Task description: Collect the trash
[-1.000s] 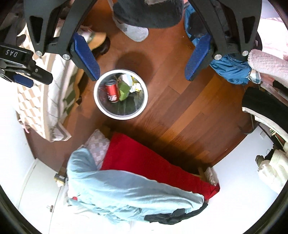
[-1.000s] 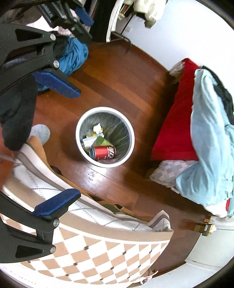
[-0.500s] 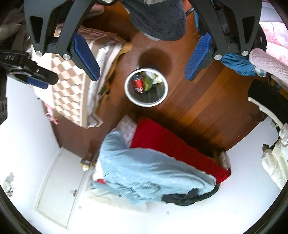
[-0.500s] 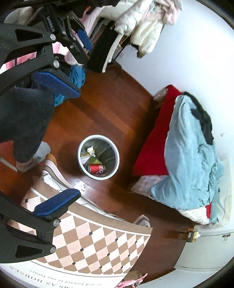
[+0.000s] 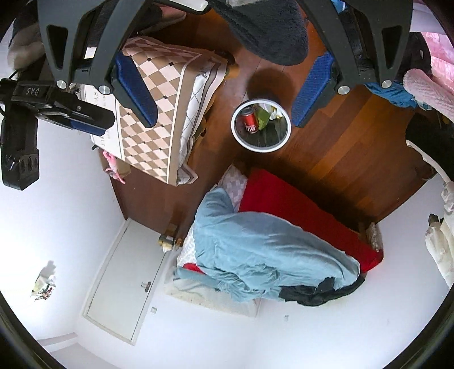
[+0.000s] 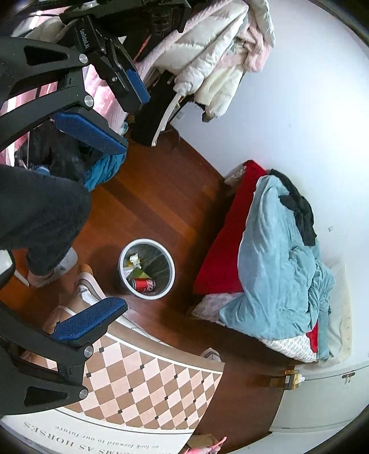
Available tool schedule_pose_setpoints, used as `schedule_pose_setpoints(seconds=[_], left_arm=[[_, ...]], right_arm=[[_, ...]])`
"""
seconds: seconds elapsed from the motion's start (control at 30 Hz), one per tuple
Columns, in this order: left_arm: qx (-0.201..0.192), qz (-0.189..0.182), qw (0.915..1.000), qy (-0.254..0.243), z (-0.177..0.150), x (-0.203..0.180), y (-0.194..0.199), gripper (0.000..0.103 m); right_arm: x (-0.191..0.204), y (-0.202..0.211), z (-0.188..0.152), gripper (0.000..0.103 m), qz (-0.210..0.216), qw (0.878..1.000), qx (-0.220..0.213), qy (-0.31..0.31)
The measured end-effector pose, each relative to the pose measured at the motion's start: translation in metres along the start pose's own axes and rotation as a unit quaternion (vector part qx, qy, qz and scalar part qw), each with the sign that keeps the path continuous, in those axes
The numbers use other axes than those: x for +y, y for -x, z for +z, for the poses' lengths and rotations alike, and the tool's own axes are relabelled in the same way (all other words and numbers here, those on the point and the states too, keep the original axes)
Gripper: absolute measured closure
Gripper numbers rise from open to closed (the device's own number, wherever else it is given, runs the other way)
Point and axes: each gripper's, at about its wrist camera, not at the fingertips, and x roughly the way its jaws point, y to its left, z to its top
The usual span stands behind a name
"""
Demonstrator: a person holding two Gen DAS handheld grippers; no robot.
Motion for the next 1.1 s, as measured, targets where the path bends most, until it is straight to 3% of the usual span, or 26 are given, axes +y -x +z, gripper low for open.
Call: schedule_pose_setpoints(seconds=[0.4, 0.5, 1.1], left_arm=[[-0.005, 0.004, 1.0000, 0.007, -0.002, 0.007, 0.010, 0.007], [-0.006, 0.004, 0.9999, 0.011, -0.002, 0.010, 0.011, 0.000], [0.005, -0.014, 0.9998, 0.009, 0.000, 0.015, 0.010, 0.000]], right_arm=[[0.016, 0.011, 0.003, 0.000, 0.019, 1.000, 0.002, 0.014], [0.018, 0.010, 0.003, 0.000, 0.021, 1.000, 0.004, 0.016], [0.025, 0.013, 0.003, 0.000, 0.029, 0.999, 0.010, 0.032]])
